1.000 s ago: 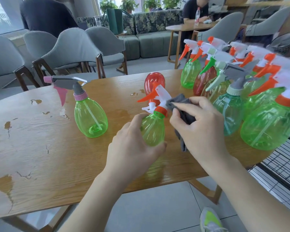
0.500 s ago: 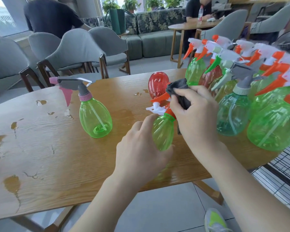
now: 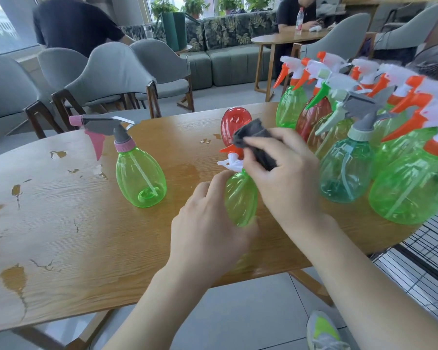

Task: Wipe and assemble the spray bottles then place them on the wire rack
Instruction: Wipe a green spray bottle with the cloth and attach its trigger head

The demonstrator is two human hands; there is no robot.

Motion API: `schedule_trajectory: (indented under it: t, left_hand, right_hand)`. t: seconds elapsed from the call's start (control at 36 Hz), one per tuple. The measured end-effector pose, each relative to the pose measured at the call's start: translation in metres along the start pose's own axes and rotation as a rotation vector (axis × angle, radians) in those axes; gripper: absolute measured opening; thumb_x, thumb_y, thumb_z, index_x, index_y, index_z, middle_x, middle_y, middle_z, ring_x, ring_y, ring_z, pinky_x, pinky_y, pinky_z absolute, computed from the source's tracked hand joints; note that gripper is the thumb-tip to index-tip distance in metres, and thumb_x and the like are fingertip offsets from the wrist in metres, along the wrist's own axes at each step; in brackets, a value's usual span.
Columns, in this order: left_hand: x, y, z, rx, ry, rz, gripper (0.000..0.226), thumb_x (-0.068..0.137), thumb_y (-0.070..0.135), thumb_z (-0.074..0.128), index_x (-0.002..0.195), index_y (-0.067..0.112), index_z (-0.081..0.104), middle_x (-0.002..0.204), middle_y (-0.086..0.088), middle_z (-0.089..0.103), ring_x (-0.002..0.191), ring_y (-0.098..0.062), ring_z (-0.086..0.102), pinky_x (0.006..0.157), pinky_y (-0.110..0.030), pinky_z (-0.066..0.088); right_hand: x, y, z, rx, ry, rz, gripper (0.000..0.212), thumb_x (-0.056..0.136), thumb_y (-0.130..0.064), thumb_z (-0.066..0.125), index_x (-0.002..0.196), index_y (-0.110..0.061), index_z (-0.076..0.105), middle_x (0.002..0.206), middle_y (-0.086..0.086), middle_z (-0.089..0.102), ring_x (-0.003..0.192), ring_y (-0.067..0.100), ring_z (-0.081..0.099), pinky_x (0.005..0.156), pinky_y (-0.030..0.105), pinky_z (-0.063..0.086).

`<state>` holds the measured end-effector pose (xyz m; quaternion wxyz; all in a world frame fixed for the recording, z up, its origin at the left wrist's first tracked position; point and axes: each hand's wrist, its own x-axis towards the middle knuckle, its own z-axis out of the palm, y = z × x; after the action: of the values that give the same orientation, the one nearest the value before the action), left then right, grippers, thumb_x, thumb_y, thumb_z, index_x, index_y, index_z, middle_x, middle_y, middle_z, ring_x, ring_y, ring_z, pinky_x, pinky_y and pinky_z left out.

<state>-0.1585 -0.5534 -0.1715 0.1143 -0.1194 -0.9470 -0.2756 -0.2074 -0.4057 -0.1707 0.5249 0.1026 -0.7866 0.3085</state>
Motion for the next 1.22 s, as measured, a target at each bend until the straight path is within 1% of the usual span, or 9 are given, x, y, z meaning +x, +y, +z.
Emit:
schedule_trajectory:
  t: [0.08, 0.31, 0.44, 0.58, 0.67, 0.83, 1.03, 1.14, 1.22]
  left_hand:
    - [-0.001, -0.001, 0.0, -0.009, 0.009, 0.016, 0.079, 0.077, 0.057, 0.075, 0.144, 0.051, 0.033, 0.125, 0.016, 0.055, 0.11, -0.015, 0.059, 0.081, -0.033, 0.046]
    - [0.002, -0.007, 0.0, -0.056, 0.052, -0.011, 0.079, 0.075, 0.058, 0.079, 0.143, 0.047, 0.04, 0.122, 0.014, 0.061, 0.106, -0.018, 0.063, 0.087, -0.039, 0.053]
    - [0.002, -0.007, 0.001, -0.034, 0.059, 0.003, 0.08, 0.074, 0.058, 0.078, 0.143, 0.046, 0.04, 0.122, 0.014, 0.061, 0.104, -0.018, 0.063, 0.085, -0.038, 0.053]
    - [0.002, -0.009, 0.001, -0.048, 0.067, 0.003, 0.08, 0.075, 0.058, 0.078, 0.144, 0.046, 0.04, 0.124, 0.013, 0.062, 0.106, -0.016, 0.063, 0.086, -0.038, 0.053]
    - [0.003, -0.009, 0.001, -0.04, 0.064, 0.002, 0.08, 0.075, 0.058, 0.078, 0.144, 0.047, 0.039, 0.125, 0.013, 0.062, 0.107, -0.017, 0.063, 0.087, -0.039, 0.054]
    - [0.001, -0.01, 0.002, -0.037, 0.075, 0.015, 0.08, 0.075, 0.057, 0.079, 0.144, 0.045, 0.041, 0.123, 0.014, 0.061, 0.103, -0.015, 0.062, 0.08, -0.031, 0.047]
    - [0.001, -0.015, 0.001, -0.108, 0.101, 0.009, 0.079, 0.069, 0.062, 0.072, 0.141, 0.046, 0.042, 0.119, 0.014, 0.064, 0.102, -0.016, 0.064, 0.086, -0.04, 0.055]
    - [-0.002, -0.016, -0.001, -0.138, 0.108, -0.005, 0.08, 0.069, 0.062, 0.074, 0.14, 0.045, 0.043, 0.117, 0.014, 0.063, 0.101, -0.014, 0.063, 0.087, -0.04, 0.054]
    - [-0.004, -0.017, -0.002, -0.192, 0.111, -0.031, 0.079, 0.067, 0.064, 0.07, 0.139, 0.047, 0.042, 0.119, 0.017, 0.062, 0.105, -0.012, 0.061, 0.09, -0.039, 0.053]
  right_hand:
    - [0.006, 0.011, -0.005, -0.018, 0.051, 0.052, 0.018, 0.092, -0.009, 0.073, 0.108, -0.006, 0.08, 0.104, 0.011, 0.071, 0.091, 0.022, 0.068, 0.082, 0.025, 0.055]
    - [0.003, 0.008, -0.007, 0.016, -0.149, 0.098, 0.015, 0.085, -0.009, 0.077, 0.1, -0.008, 0.08, 0.101, 0.006, 0.07, 0.085, 0.011, 0.063, 0.08, 0.015, 0.051]
    - [0.004, 0.016, -0.011, -0.021, -0.126, 0.165, 0.016, 0.087, -0.011, 0.074, 0.102, -0.009, 0.08, 0.1, 0.007, 0.069, 0.085, 0.013, 0.063, 0.079, 0.006, 0.044]
    - [0.001, 0.011, -0.013, 0.035, -0.173, 0.17, 0.014, 0.084, -0.01, 0.076, 0.097, -0.012, 0.08, 0.096, 0.004, 0.069, 0.082, 0.01, 0.062, 0.077, 0.013, 0.049]
    - [0.0, 0.007, -0.014, 0.08, -0.217, 0.161, 0.015, 0.083, -0.008, 0.077, 0.096, -0.014, 0.081, 0.096, 0.003, 0.067, 0.083, 0.008, 0.059, 0.078, 0.007, 0.046]
    - [-0.003, 0.017, -0.013, -0.037, -0.123, 0.25, 0.011, 0.084, -0.011, 0.076, 0.095, -0.01, 0.077, 0.094, 0.007, 0.066, 0.08, 0.009, 0.056, 0.075, -0.001, 0.037]
    - [-0.009, 0.0, -0.011, 0.061, -0.136, 0.171, 0.007, 0.083, -0.008, 0.076, 0.09, -0.008, 0.076, 0.093, 0.004, 0.065, 0.082, 0.008, 0.057, 0.075, 0.012, 0.045]
    - [-0.009, 0.013, -0.012, -0.043, -0.088, 0.275, 0.006, 0.085, -0.011, 0.075, 0.089, -0.009, 0.072, 0.092, 0.005, 0.061, 0.077, 0.009, 0.051, 0.072, 0.001, 0.036]
    - [-0.011, 0.014, -0.014, -0.05, -0.14, 0.349, 0.005, 0.087, -0.013, 0.075, 0.091, -0.01, 0.073, 0.09, 0.005, 0.061, 0.077, 0.014, 0.054, 0.072, 0.006, 0.036]
